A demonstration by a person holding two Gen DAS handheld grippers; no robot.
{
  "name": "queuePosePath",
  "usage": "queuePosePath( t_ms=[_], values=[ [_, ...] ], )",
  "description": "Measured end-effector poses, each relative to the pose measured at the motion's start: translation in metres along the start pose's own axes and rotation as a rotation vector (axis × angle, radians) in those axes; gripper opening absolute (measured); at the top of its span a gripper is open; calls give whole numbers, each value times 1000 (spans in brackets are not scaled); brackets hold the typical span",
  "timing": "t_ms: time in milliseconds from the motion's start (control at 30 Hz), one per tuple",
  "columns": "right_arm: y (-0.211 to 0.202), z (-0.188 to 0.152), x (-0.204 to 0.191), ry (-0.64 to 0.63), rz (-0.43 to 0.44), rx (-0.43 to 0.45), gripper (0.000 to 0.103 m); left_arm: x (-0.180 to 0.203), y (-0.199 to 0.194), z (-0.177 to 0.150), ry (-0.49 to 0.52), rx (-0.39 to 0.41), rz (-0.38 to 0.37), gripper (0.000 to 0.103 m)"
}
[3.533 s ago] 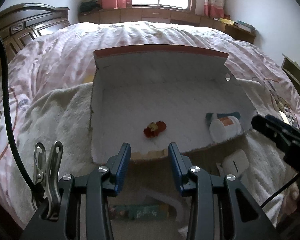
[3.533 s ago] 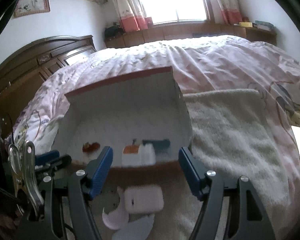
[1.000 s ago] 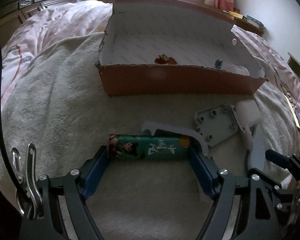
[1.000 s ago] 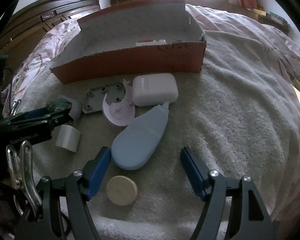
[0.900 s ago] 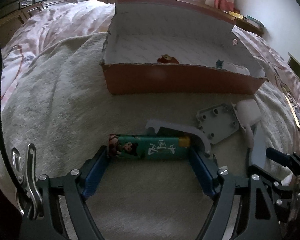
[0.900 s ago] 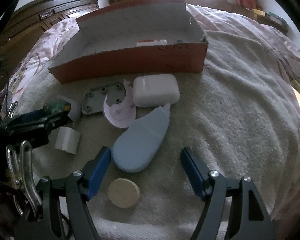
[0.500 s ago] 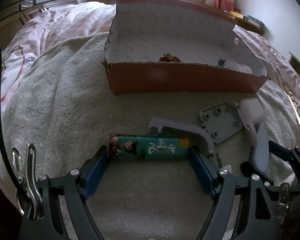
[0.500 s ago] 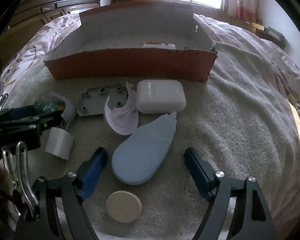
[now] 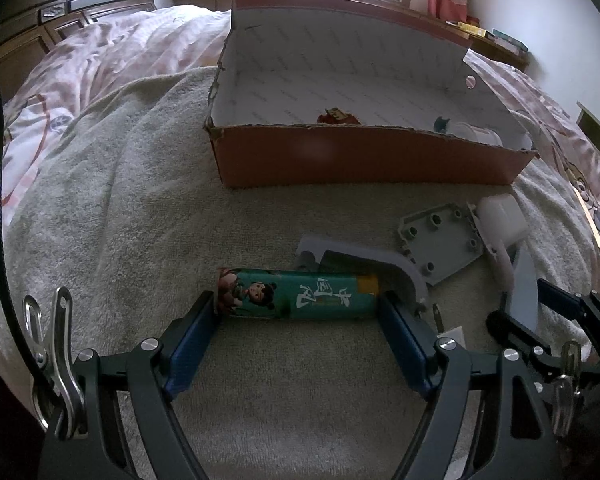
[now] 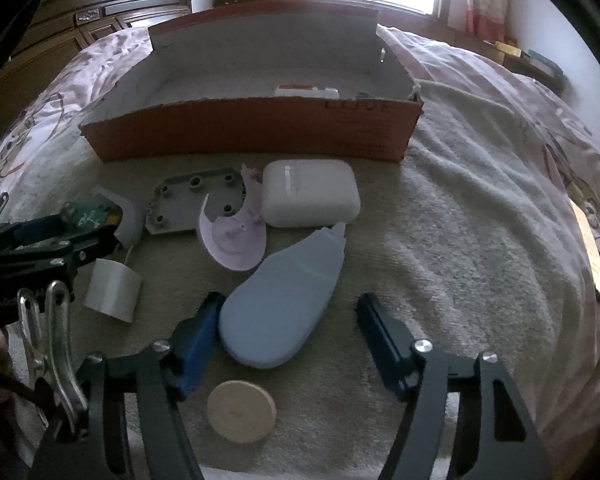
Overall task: Organize rigid objects
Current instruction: 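Grasp the green printed tube with the left tool, then carry the green tube over the box while the right tool grasps the light-blue tape dispenser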
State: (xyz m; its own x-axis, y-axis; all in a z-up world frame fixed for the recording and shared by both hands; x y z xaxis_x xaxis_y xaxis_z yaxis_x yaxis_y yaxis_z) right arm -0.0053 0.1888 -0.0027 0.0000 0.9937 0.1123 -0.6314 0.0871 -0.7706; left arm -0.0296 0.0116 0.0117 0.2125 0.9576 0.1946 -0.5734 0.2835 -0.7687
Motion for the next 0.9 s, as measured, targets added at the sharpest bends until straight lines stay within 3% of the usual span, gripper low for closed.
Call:
queuePosePath(
  t_ms=[300,467,900],
  values=[
    [-2,0,1,2,-2,3,63,0,-3,0,-6,2,-2,82],
    [-2,0,6,17,-1,3,54,-1,-8,0,-11,10,-7,82],
    [-6,1,18,72,44,9,49,4,-20,3,4,38,-9,82]
  ],
)
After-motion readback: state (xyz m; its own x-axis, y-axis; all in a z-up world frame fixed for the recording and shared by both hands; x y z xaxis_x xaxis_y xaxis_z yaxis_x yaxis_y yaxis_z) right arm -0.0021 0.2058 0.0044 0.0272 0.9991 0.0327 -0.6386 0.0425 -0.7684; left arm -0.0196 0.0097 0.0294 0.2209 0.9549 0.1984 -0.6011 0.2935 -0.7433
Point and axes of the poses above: each gripper's, at about its wrist camera, not at the fingertips, and y roughly the way its jaws point, x to its right, z to its top, the point moved 1 cm from there along y, roughly the way its jaws point, and after that the axes turned 8 degrees about -z, right-handed, at the moved point
